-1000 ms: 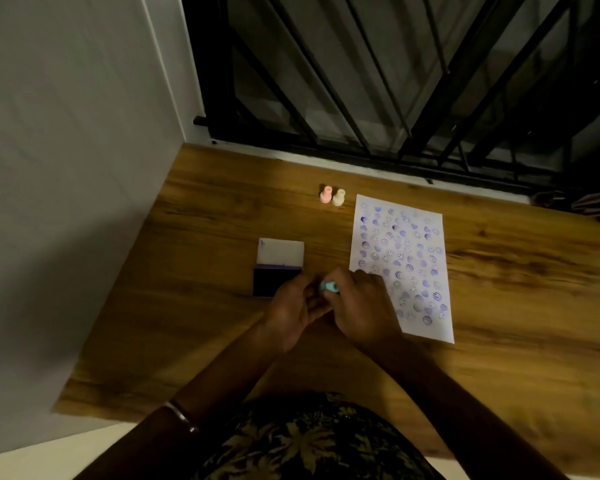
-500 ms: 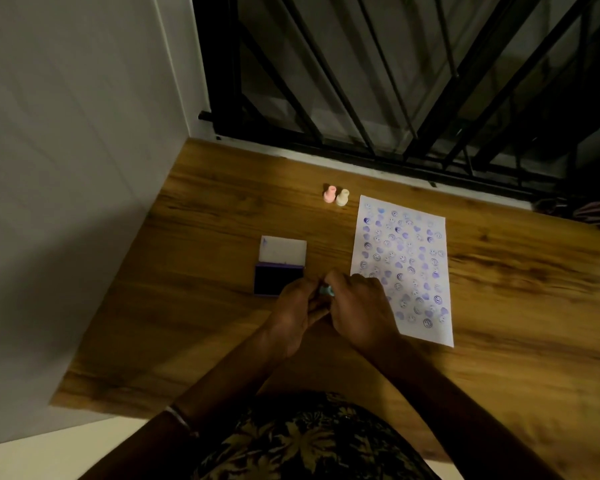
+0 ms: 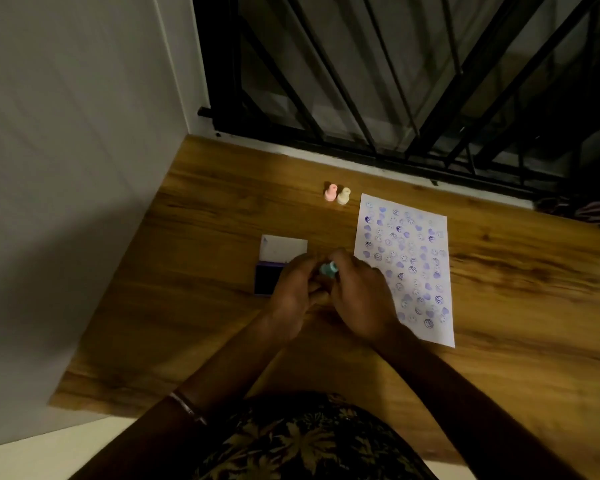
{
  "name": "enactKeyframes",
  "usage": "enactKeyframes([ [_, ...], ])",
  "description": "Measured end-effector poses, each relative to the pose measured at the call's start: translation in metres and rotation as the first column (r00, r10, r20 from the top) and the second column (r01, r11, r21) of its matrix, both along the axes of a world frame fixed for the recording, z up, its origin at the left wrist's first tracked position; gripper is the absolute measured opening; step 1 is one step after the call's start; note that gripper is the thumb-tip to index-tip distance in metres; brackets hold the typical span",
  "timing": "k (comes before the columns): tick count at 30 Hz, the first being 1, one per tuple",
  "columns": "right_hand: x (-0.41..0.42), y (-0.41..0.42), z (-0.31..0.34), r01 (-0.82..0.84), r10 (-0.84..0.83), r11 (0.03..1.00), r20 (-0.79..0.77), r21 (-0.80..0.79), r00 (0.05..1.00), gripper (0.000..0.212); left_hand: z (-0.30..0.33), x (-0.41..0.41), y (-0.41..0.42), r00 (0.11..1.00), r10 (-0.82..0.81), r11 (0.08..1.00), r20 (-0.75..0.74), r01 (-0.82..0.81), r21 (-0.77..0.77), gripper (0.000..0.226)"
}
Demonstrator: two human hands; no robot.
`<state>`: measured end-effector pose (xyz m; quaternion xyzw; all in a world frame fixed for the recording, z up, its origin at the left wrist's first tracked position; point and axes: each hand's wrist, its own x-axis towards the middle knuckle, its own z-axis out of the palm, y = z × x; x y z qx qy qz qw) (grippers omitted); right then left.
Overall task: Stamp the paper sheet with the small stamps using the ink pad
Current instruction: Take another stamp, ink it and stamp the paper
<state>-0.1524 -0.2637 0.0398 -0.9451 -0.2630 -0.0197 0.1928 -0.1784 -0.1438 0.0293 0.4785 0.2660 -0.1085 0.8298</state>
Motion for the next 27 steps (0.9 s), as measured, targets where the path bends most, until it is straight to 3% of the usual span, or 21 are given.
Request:
enactKeyframes([
  [4,0.018,0.001,0.002,-0.029,0.029,1.000,0.013,-0.006,0.999,0.024,-0.001,0.004,0.003,0.999,0.039,0.997,0.020,-0.040,0.059,0.022],
  [7,0.042,0.002,0.006,-0.016,0.016,0.999,0.007,-0.048,1.000,0.025,-0.008,0.005,0.016,0.993,0.110,0.936,0.046,-0.119,0.331,0.013],
  [10,0.072,0.004,0.007,-0.037,0.036,0.993,-0.009,-0.113,0.999,0.025,-0.020,0.003,0.043,0.976,0.110,0.723,0.186,-0.207,0.659,0.021],
  [13,0.103,0.014,0.006,-0.034,0.041,0.980,0.033,-0.195,0.999,0.039,-0.037,0.005,0.074,0.944,-0.007,0.484,0.329,-0.285,0.827,0.029],
  [22,0.183,0.051,-0.010,-0.095,0.115,0.950,0.049,-0.299,0.992,0.035,-0.082,-0.002,0.091,0.955,-0.291,0.150,0.055,-0.011,0.989,0.082],
  [27,0.203,0.062,-0.023,-0.105,0.131,0.899,0.032,-0.426,0.991,0.043,-0.086,0.000,0.091,0.964,-0.260,0.142,0.049,-0.012,0.990,0.084],
])
